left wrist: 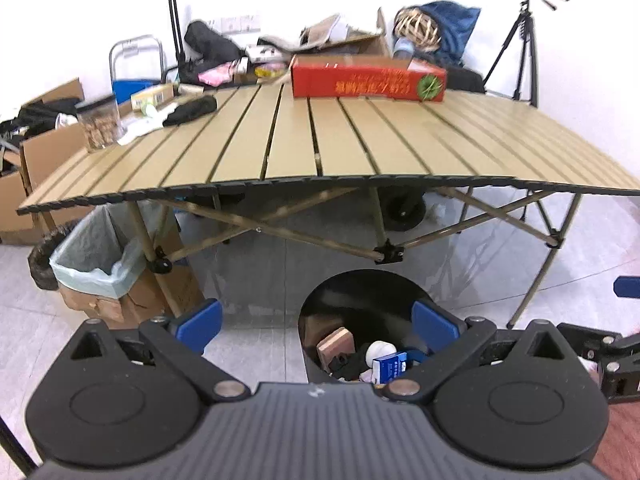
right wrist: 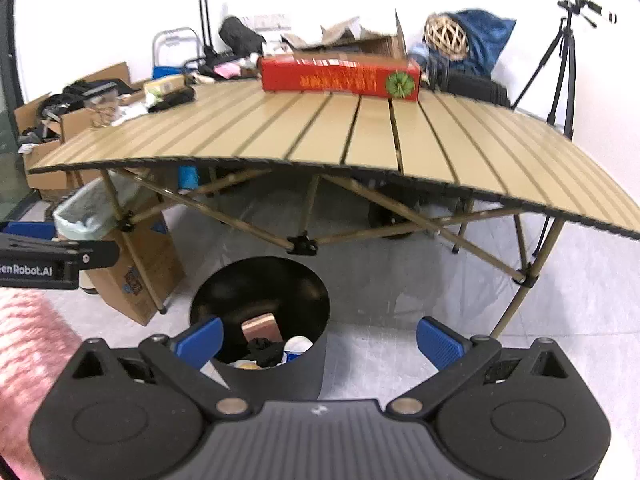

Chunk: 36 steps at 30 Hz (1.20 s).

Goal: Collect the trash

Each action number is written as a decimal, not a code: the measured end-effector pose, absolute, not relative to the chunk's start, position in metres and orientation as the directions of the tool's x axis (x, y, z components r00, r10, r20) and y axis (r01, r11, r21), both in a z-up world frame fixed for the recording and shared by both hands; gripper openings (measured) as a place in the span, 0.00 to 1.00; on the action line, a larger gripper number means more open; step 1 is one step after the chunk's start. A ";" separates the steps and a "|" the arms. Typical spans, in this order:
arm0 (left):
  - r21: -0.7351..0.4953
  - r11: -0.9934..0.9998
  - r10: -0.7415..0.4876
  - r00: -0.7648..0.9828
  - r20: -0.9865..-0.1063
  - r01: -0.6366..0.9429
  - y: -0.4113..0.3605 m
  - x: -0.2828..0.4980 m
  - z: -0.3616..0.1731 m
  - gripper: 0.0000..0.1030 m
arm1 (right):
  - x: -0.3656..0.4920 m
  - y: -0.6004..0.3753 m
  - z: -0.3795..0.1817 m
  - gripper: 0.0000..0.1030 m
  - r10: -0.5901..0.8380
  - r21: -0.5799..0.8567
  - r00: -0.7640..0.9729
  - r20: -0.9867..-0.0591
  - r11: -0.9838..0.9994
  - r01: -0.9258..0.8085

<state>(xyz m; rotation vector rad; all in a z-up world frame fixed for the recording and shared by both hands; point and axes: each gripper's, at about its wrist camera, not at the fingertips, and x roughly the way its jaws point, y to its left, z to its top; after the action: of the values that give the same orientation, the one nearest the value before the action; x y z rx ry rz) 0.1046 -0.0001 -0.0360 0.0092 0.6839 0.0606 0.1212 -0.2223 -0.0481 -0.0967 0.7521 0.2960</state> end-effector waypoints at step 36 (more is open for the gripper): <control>0.029 1.000 0.025 0.815 -0.579 -0.010 -0.011 0.024 -0.019 1.00 | 0.030 -0.235 -0.027 1.00 0.245 0.055 0.728 -0.641 0.960 -0.274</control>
<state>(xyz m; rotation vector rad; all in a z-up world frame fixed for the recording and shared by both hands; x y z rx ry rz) 0.0239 -0.0114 -0.0189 0.0249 0.6185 0.0188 0.0300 -0.2353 -0.0272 -0.0440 0.6998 0.2862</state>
